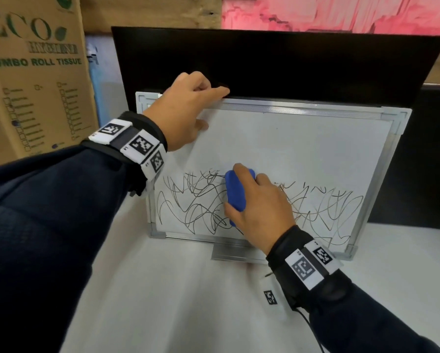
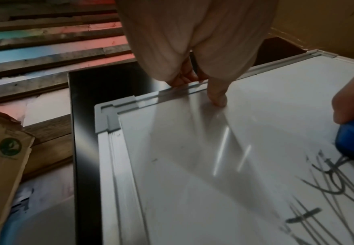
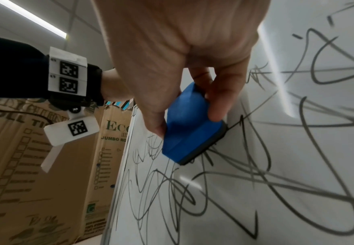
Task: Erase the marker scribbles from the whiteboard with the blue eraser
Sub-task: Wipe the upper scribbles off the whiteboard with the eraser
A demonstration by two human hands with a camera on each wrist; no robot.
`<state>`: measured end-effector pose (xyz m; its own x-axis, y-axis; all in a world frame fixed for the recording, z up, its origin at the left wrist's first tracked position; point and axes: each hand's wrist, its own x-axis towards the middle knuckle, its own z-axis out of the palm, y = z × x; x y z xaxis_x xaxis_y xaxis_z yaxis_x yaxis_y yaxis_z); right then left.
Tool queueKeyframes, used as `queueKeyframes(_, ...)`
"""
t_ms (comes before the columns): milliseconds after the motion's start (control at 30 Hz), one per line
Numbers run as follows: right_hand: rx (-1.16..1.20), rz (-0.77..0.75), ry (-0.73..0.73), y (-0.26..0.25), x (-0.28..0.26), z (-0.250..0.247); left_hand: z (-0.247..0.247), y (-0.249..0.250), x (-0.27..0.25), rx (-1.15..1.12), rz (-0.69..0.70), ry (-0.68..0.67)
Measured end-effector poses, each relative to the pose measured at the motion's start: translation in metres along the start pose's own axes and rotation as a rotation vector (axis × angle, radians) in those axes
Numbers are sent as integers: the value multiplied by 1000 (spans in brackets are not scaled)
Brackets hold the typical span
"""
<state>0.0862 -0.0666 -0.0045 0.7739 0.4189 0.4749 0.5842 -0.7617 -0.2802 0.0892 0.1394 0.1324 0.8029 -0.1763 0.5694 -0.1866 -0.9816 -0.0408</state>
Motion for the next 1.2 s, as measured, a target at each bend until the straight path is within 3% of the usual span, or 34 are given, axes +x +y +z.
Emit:
queueKeyframes(233,5,42,66,-4,8,-2,5,-3,-5,56,-22,67)
queueKeyframes(400,-57,10,-41,-14,-3,6,6,-9,-16,167,-89,56)
queueKeyframes(533,-36,18,20,-18,10,0,4,-9,-16,221,-88,32)
queueKeyframes(633,-53,0,-12,-23,9,1,0,-18,-20,261,-53,31)
queueKeyframes(733,-57,-11,-57,-23,3,6,-2,-37,-30,166,-93,77)
queueKeyframes(900,-32,6,27,-28,14,6,-1,-50,-37,94,-162,120)
queueKeyframes(1100,-62,-33,-89,-37,4,14,9,-56,-43,41,-213,163)
queueKeyframes(1200,-30,-12,-5,-38,15,13,10,-55,-43,17,-210,170)
